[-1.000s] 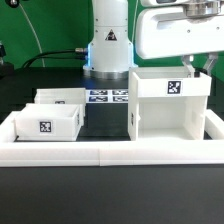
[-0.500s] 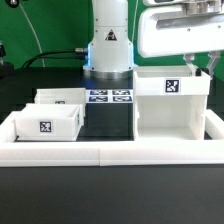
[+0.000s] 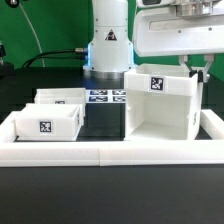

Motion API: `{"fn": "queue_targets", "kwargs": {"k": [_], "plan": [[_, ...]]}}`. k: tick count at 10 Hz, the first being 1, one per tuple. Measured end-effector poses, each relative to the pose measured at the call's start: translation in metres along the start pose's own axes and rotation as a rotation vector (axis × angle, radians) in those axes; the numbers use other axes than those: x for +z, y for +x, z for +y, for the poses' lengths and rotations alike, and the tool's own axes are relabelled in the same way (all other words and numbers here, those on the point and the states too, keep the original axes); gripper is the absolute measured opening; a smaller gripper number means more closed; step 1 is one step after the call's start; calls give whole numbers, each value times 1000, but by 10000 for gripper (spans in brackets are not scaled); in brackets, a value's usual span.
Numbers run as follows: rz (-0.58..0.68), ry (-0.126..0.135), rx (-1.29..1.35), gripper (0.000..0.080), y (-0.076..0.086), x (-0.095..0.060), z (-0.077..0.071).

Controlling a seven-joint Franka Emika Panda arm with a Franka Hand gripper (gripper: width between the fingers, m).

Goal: Assemble drawer

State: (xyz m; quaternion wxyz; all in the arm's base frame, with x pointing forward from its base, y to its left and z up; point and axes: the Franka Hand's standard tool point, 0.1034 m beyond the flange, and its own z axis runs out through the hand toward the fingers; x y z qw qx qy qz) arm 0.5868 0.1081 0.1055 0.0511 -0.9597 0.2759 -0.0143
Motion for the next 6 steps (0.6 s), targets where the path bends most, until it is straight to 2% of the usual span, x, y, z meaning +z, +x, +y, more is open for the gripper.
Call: {"fn": "queue_targets", "kwargs": {"k": [2,6], "plan": [[1,5,94,39,-2,-1,-4],[-2,7,297,39,1,-1,-1]]}}
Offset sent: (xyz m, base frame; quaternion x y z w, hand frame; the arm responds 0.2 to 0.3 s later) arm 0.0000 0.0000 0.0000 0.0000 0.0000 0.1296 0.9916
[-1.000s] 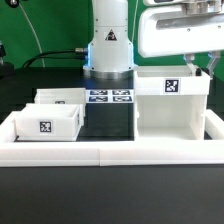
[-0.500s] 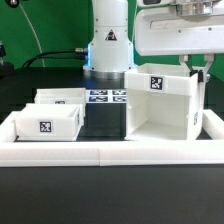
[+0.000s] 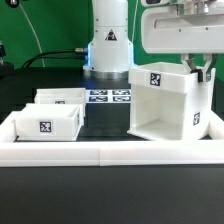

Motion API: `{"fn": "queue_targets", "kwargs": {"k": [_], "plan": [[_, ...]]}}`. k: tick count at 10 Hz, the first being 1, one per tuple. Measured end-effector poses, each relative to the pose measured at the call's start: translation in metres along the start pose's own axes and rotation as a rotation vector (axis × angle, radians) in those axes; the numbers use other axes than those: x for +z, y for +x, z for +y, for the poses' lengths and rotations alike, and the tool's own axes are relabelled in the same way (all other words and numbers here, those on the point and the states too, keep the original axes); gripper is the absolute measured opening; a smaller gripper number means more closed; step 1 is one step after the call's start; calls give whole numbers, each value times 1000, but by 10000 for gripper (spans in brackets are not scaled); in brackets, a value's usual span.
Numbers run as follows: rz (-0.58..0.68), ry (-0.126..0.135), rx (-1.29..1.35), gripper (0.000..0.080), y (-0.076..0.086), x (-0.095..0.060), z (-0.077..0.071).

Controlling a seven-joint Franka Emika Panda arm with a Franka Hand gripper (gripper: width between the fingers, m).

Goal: Assemble drawer

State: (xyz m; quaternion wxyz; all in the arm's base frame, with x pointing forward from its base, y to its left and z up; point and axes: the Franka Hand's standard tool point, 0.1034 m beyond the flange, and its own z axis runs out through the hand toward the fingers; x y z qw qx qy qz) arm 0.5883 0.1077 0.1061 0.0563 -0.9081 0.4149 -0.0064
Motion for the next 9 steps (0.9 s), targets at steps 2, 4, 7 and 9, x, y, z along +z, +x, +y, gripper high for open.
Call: {"fn": "queue_targets", "kwargs": {"k": [2,4,7,9], "plan": [[-28,-24,233,39,0,1,9],[-24,-31,376,39,-2,-1,9],[-31,-28,508,39,-1,-1,10],[-43,-23,637,39,-1,-2,9]]}}
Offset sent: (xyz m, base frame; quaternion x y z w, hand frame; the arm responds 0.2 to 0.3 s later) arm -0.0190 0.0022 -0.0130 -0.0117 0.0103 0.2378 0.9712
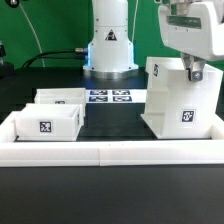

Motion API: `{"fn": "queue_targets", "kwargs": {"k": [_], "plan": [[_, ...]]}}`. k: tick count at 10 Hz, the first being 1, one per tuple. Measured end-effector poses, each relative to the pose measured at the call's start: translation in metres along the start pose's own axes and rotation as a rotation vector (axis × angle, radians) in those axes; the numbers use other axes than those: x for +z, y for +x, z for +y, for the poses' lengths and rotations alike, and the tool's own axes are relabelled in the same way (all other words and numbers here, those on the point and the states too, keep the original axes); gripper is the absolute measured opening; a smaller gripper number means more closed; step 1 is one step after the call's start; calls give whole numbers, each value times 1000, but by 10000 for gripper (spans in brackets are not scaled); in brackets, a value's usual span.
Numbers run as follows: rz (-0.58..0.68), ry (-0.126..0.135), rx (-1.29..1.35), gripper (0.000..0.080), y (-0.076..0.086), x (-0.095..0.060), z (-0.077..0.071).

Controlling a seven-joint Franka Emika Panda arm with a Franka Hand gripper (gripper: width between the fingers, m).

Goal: Assemble drawer

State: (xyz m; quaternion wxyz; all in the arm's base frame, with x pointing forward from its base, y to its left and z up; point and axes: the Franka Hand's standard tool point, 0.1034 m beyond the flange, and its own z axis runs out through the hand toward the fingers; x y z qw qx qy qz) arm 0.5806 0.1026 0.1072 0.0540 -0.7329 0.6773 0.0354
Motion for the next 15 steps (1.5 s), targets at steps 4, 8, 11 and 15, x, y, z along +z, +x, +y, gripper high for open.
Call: {"fn": "queue_targets", "kwargs": {"k": [4,8,11,15], "plan": [[-8,6,46,39,0,0,-2],[-8,40,59,39,-1,-1,-20],[-9,65,62,39,0,-1,-35],[-8,92,57,39,-1,-1,-65]]}}
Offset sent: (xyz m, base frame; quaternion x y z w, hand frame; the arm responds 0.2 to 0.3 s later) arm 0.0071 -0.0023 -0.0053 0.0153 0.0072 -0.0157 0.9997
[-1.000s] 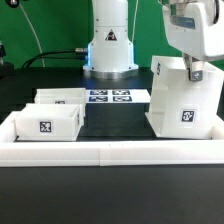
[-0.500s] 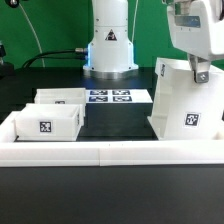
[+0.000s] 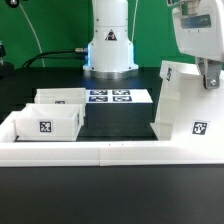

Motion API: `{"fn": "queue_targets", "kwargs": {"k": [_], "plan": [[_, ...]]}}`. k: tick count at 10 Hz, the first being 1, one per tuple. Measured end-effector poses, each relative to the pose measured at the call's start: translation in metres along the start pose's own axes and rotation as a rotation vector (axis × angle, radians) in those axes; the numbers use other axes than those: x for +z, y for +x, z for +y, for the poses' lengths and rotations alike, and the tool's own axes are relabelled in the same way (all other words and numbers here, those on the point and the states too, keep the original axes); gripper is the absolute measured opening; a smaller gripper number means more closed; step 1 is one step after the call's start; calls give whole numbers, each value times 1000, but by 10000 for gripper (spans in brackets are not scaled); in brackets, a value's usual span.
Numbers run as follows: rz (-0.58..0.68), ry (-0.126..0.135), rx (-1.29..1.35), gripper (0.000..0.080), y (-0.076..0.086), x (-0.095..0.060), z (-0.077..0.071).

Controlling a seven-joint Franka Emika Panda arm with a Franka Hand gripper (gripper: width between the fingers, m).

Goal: Assemble drawer

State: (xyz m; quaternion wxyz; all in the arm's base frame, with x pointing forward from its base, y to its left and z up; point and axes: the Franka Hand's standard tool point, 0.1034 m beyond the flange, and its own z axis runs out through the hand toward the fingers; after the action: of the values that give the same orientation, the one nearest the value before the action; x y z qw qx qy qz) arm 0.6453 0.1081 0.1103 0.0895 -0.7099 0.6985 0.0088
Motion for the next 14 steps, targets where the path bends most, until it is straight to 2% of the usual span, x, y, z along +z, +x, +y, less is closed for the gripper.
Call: {"fn": "queue_targets", "kwargs": {"k": [4,6,7,8,9,12,14], "plan": [[2,-11,-16,58,-2,0,1],[2,-12,-28,405,-3,0,1],[2,-12,-35,405,-4,0,1],[2,-12,-40,576,-4,0,1],[2,-12,-46,635,-5,0,1],[0,-13,-128,647,-5,-2,3],[-30,-10,-291,649,3,-21,15]]}}
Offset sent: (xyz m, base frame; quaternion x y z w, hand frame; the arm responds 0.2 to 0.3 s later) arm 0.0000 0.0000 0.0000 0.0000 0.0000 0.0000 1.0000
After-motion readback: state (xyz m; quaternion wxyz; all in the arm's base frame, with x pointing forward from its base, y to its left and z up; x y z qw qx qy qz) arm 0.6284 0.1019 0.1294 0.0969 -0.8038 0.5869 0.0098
